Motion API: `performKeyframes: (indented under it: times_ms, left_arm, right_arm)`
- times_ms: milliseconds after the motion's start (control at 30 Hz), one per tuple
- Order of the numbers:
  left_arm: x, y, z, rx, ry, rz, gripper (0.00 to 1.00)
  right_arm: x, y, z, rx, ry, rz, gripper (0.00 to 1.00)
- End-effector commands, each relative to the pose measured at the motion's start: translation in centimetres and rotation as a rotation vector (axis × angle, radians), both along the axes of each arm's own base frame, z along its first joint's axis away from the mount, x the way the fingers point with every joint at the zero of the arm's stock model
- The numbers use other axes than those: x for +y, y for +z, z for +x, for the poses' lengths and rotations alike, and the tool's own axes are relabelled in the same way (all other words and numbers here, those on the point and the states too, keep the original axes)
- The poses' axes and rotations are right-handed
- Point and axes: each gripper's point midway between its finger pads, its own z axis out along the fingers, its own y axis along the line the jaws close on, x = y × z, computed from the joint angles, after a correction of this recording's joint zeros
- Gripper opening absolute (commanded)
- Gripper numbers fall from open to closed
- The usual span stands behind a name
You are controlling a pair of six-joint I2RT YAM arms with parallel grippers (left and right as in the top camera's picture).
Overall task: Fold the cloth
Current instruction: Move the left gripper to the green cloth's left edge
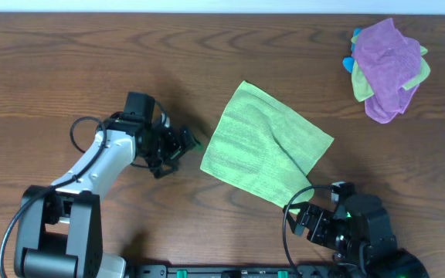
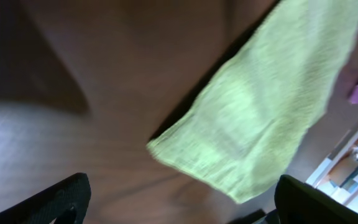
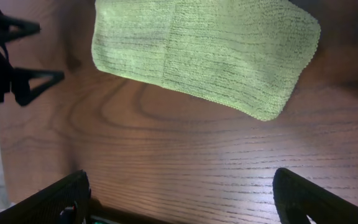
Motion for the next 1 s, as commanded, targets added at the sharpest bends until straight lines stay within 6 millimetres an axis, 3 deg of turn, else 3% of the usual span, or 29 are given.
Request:
performKeyframes:
  times_ms: [0,333,667,733,800,900,967]
  left_arm:
    - [-1.0,-0.2,1.1,-0.030,-0.004,-0.014,0.96]
    - [-4.2,-1.8,2.1,-0.081,-0.073,-0.052,0.96]
    - [-5.9,-4.3,0.6,0.001,-0.115,-0.067,0.96]
    - [-6.3,-4.4,0.4,0.005,-0.128,-0.079,1.00]
    - [-6.9,-4.3,0.2,0.003,-0.145,-0.095,0.79]
    - [-7.6,-4.3,-0.1,0.000,-0.162,-0.098,0.56]
    - [-8.1,-4.3,-0.5,-0.003,-0.178,-0.098,0.48]
  right_arm:
    - [0.1,0.0,-0.1,0.002,-0.002,0.008,0.94]
    - [0.1,0.0,-0.1,0.003,-0.002,0.009,0.94]
    - [0.1,0.0,-0.1,0.003,-0.002,0.009,0.95]
    - [0.1,0.0,-0.1,0.002,-0.002,0.008,0.95]
    - [0.1,0.0,-0.1,0.002,-0.002,0.008,0.95]
    - [0.1,0.0,-0.1,0.002,-0.002,0.008,0.95]
    - [0.1,-0.1,-0.1,0.003,-0.002,0.008,0.95]
